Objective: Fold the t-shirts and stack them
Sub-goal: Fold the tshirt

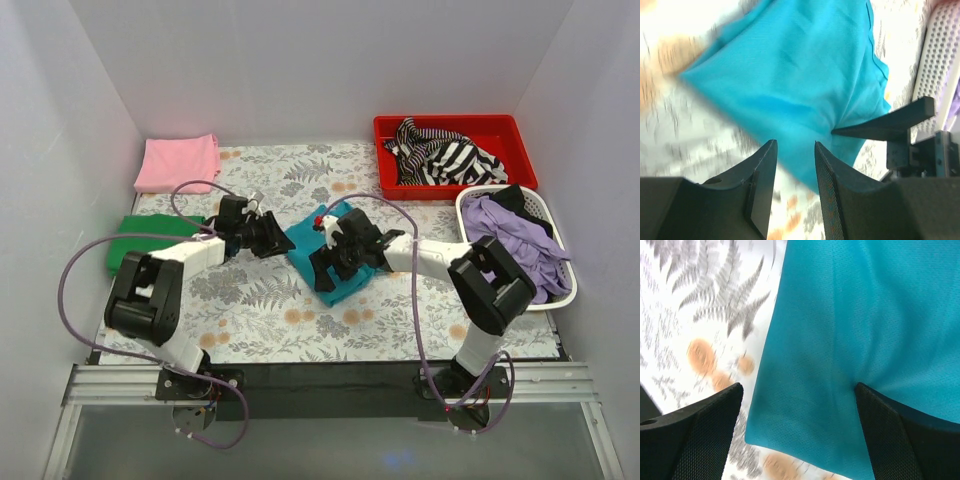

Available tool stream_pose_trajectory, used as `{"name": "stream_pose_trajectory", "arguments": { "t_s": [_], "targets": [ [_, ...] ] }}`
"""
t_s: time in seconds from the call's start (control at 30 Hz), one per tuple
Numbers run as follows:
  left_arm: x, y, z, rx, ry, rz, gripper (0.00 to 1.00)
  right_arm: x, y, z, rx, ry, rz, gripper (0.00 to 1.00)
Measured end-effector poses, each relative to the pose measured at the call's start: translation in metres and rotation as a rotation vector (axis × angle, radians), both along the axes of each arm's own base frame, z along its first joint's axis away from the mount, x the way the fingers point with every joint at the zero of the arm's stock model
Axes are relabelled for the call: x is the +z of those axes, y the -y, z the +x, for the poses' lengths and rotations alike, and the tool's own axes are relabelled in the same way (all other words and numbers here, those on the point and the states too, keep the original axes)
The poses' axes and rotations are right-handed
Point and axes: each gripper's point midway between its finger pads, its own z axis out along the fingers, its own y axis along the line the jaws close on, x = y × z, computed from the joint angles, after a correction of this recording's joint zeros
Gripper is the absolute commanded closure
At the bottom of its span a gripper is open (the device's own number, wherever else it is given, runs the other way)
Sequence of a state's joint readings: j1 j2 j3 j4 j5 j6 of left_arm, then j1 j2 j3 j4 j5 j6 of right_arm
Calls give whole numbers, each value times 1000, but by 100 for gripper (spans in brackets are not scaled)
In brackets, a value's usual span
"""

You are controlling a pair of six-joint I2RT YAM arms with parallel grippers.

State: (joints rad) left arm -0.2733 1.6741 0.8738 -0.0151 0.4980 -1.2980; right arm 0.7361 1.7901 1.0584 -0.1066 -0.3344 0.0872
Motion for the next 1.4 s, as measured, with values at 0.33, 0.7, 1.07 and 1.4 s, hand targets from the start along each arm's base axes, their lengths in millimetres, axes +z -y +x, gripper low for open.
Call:
{"name": "stream_pose_trajectory", "arguments": {
  "t_s": [0.33, 0.7, 1.07, 1.4],
  "targets": [
    [29, -1, -67, -46, 26, -2, 64, 11, 33, -55, -91, -17, -53, 2],
    [52, 33, -28, -190, 118, -65, 65, 53, 76, -6, -427, 155, -153, 2],
    [31, 55, 1, -253, 73, -104, 66, 40, 167, 14, -829, 63, -228, 2],
    [43, 59, 8, -265, 108, -119, 66, -14, 165, -1, -816, -91, -308, 2]
  ]
}}
